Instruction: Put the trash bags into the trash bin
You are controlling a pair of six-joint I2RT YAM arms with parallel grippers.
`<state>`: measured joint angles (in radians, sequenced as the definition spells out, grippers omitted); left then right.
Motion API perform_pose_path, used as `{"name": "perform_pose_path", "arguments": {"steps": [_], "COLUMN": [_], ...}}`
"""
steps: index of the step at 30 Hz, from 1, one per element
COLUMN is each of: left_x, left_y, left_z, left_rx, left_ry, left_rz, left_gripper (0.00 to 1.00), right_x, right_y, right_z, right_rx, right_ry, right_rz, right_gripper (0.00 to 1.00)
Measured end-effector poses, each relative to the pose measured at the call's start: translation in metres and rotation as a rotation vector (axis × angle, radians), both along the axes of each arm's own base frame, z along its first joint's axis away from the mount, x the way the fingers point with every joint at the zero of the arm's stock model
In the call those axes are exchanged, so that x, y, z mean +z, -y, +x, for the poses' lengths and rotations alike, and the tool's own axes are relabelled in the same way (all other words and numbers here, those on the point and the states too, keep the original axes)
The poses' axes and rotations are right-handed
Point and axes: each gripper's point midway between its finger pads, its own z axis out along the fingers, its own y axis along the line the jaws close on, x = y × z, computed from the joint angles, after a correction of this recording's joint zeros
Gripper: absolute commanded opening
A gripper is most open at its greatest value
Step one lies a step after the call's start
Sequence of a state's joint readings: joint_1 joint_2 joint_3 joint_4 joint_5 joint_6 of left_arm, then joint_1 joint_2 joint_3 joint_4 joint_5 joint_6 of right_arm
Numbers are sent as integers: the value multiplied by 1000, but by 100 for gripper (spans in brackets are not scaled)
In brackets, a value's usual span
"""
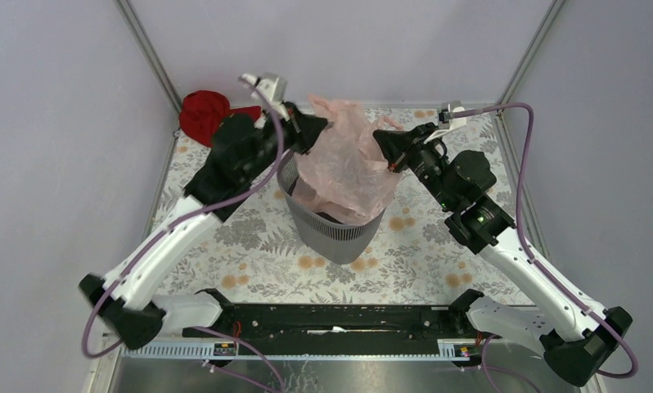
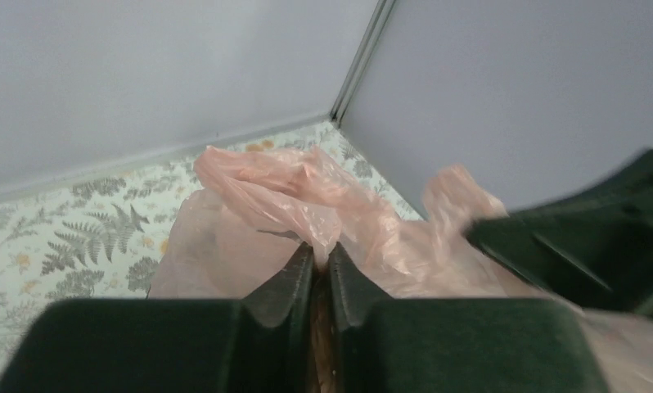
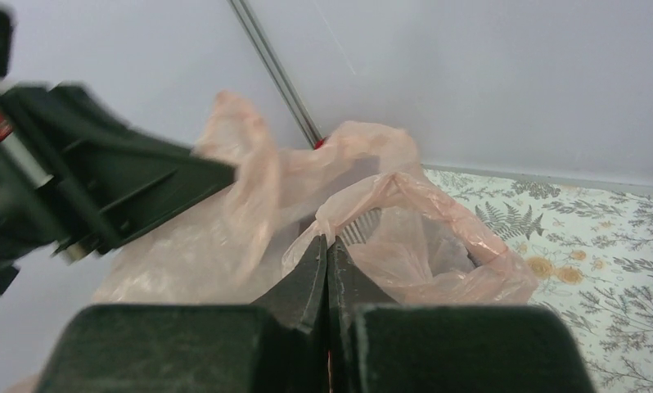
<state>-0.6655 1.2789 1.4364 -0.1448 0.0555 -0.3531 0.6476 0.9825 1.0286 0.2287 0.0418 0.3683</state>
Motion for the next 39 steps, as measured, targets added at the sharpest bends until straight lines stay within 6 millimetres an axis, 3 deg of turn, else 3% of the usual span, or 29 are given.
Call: {"name": "perform_pose_path", "arguments": {"steps": [6, 10, 14, 15, 18, 21, 23, 26, 31, 34, 37, 39], "left_x": [-10, -45, -76, -80, -83, -65, -39, -1, 19, 16, 10, 7], "left_y": [-50, -71, -70, -68, -57, -43, -33, -25, -28, -31, -35, -36], "left_z": [-65, -94, -90, -87, -72, -55, -46, -39, -42, -45, -45, -45], "left_rx": [-4, -10, 3, 5, 10, 2, -11, -23, -23, -19, -2, 3], "left_ry": [136, 183, 142, 133, 108, 112, 142, 204, 261, 268, 258, 250], "left_rz": [-103, -173, -174, -168, -152, -155, -179, -226, -249, -247, -239, -235], "left_gripper": [3, 0, 0, 0, 0, 0, 0, 0, 0, 0, 0, 0], "right_x": [1, -20, -77, -84, -82, -70, -53, -24, -2, -11, -19, -14], "right_y": [-4, -9, -19, -21, -23, -19, -14, -3, 7, 19, 37, 50], "right_z": [3, 6, 18, 23, 31, 42, 49, 54, 48, 35, 15, 1], "right_rx": [6, 14, 16, 9, -4, -52, -92, -156, -170, -167, -168, -166], "right_ry": [-13, -36, -138, -139, -141, -116, -76, -11, 3, -46, -100, -114], "right_rz": [30, 38, -33, -53, -82, -130, -149, -174, -260, -330, -409, -442], "right_gripper": [0, 0, 0, 0, 0, 2, 15, 48, 86, 99, 100, 100]}}
